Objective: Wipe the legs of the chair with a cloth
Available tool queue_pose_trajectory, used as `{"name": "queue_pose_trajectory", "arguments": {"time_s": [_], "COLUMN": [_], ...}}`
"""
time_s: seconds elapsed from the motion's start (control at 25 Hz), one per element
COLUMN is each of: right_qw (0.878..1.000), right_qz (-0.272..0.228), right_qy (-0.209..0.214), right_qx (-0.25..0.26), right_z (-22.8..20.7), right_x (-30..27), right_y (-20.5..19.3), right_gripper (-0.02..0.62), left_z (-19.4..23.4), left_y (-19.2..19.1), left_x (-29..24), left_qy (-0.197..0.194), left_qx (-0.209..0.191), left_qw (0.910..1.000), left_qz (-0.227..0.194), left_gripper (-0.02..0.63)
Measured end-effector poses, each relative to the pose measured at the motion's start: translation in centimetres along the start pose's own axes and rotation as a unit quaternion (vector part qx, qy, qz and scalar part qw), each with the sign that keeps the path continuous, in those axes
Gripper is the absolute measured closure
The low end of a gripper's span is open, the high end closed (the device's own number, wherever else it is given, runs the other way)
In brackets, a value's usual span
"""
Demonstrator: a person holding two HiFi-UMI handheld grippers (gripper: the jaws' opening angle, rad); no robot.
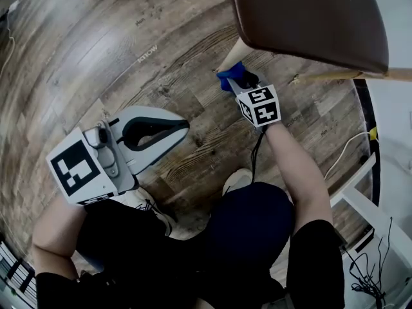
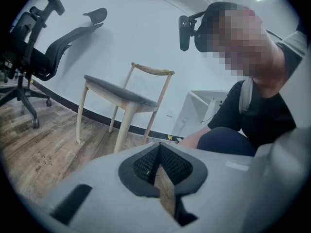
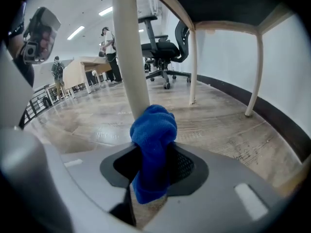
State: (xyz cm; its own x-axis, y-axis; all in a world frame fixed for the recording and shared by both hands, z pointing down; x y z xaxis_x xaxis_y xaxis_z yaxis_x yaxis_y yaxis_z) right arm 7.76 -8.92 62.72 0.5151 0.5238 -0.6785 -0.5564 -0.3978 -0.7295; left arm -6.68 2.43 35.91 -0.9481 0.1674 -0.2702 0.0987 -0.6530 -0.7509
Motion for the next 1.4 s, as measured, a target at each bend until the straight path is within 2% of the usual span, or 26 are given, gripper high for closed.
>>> {"name": "queue_pose_trajectory", "arguments": {"time_s": [0.28,0.48,0.64,0.76,0.92,1.12,1.4], "right_qw": [0.992,0.980,0.969,0.959,0.949,0.949,0.944], "right_qz": [-0.120,-0.190,-0.235,-0.266,-0.290,-0.289,-0.272], "right_qy": [-0.030,-0.049,-0.069,-0.096,-0.123,-0.125,-0.184], "right_qx": [-0.038,-0.017,-0.018,-0.001,0.014,0.001,-0.014], "right_z": [-0.1,0.4,0.1,-0.2,-0.1,-0.4,-4.5], "right_x": [6.9,11.4,14.4,16.6,18.8,20.0,24.0], "right_y": [6.9,11.8,14.4,15.9,17.4,18.3,16.0], "right_gripper": [0.448,0.448,0.448,0.448,0.448,0.448,0.449], "left_z": [-1.0,-1.7,-2.2,-2.4,-2.5,-2.6,-2.6], "left_y": [0.6,0.3,0.6,0.9,1.0,0.8,0.7], "left_x": [-0.2,-0.8,-0.8,-0.3,0.1,-0.1,-0.3], "left_qy": [-0.011,-0.023,-0.029,-0.027,-0.025,-0.024,-0.022], "left_qx": [-0.019,-0.026,-0.031,-0.033,-0.036,-0.035,-0.035], "left_qw": [0.9997,0.9994,0.9991,0.9991,0.9990,0.9991,0.9991], "left_qz": [-0.008,0.001,-0.004,-0.006,-0.011,-0.006,-0.006], "left_gripper": [0.600,0.600,0.600,0.600,0.600,0.600,0.600]}}
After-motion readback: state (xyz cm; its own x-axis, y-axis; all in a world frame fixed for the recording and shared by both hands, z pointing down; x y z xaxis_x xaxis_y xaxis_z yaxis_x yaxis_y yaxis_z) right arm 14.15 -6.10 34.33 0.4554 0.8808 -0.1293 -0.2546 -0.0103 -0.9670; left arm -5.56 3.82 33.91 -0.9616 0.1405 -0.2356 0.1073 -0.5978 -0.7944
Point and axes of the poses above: the fingertips, and each gripper's own axes: x backward along the fingers, z to its left, y out of its top, the point moved 3 cm from there along x, backward along the fingers, and after that the axes turned 14 degrees about x, right-handed, at the moved point
